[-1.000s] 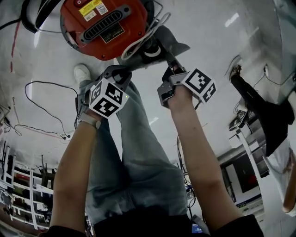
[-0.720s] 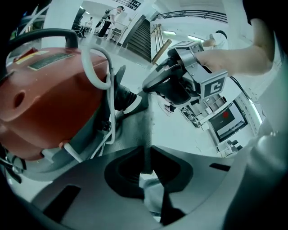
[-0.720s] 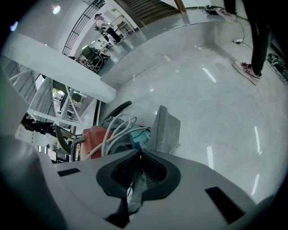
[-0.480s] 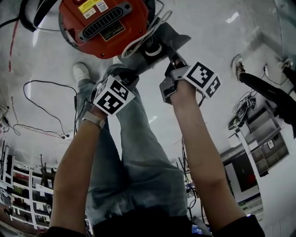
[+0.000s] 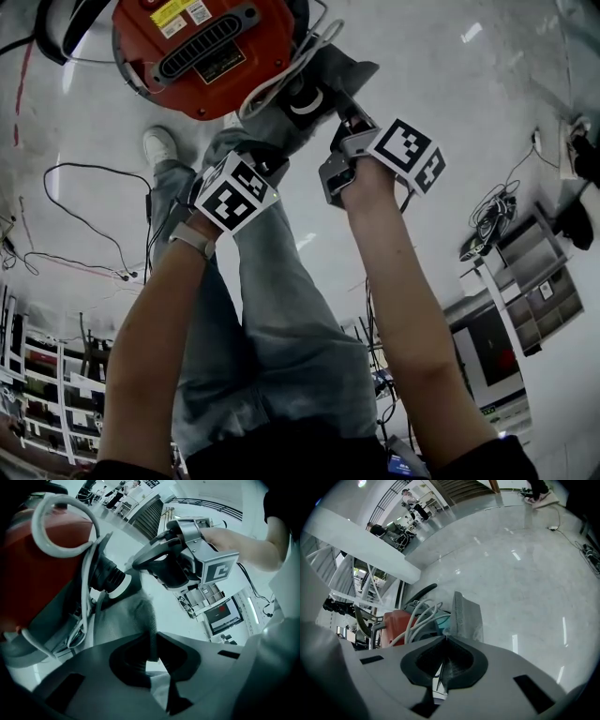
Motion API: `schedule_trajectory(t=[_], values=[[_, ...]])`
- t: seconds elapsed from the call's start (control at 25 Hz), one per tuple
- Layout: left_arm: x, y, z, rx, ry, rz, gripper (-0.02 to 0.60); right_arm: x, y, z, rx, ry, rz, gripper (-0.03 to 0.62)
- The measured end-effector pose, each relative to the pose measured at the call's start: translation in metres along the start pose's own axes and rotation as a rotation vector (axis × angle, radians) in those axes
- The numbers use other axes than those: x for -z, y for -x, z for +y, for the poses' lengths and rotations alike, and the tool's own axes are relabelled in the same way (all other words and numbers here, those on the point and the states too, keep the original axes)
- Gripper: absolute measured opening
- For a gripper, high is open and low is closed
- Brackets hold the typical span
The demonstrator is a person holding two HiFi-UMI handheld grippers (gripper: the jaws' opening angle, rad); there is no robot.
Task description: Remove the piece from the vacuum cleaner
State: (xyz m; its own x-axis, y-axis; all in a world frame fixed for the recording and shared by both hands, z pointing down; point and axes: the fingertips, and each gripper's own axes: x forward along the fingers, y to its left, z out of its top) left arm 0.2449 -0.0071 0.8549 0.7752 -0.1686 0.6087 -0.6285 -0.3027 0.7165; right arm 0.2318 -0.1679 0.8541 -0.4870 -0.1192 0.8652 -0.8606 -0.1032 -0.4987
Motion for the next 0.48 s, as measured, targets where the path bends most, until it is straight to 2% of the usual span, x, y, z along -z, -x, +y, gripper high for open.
schedule_trajectory(t=[0.48], values=[[0.0000, -0.0069, -0.0029, 0.041, 0.009, 0.031, 0.051, 0.0012, 0.0014, -0.0087, 0.004, -0.033, -0.013, 0.032]])
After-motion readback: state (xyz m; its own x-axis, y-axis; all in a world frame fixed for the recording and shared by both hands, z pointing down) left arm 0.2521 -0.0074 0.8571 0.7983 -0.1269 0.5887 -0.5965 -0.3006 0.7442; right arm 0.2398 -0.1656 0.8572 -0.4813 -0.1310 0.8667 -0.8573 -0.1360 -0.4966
